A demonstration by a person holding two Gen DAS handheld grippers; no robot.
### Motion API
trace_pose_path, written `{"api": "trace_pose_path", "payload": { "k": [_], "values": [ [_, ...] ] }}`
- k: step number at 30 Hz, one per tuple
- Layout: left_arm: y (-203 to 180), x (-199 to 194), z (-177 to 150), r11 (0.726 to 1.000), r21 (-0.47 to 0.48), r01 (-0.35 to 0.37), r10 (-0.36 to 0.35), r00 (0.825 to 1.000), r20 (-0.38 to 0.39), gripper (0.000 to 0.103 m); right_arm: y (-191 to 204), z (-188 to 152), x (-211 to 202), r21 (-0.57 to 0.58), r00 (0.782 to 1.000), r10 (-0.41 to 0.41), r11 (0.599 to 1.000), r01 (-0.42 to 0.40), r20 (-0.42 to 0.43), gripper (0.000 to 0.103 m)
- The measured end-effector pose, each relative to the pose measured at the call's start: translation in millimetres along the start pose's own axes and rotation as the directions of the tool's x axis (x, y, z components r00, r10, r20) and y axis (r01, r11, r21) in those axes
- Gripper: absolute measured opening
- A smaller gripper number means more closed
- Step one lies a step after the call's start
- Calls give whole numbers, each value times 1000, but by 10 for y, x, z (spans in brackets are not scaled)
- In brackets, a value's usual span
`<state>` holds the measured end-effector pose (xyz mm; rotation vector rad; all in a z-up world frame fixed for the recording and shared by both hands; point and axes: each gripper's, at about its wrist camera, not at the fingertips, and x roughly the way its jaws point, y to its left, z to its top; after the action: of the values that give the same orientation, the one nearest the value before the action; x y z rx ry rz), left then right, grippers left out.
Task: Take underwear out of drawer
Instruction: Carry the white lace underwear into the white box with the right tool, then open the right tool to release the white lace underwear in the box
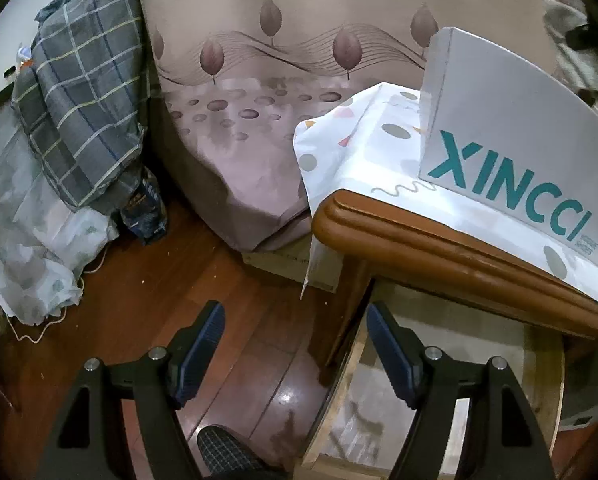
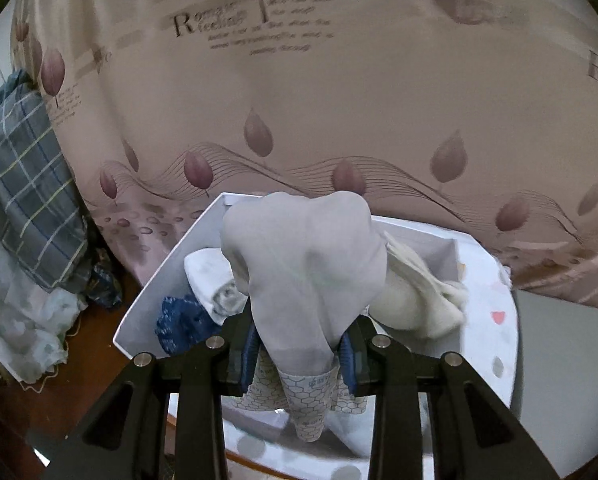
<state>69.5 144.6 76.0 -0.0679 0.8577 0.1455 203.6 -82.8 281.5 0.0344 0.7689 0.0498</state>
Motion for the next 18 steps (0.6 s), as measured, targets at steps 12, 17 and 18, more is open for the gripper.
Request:
{"api": "trace_pose_path", "payload": {
  "k": [12,17,18],
  "values": [
    [36,-6,10,1000,-6,-5,5,1000,6,75,-20,66,817,53,994,-55,997,60,-95,31],
    [22,-6,10,1000,3,-5,5,1000,6,75,-83,41,1019,47,984,-83,995,91,-158,34],
    [20,-5,13,1000,3,-5,5,1000,6,75,-92,48,1037,54,983,-78,995,88,-167,35]
  ]
}}
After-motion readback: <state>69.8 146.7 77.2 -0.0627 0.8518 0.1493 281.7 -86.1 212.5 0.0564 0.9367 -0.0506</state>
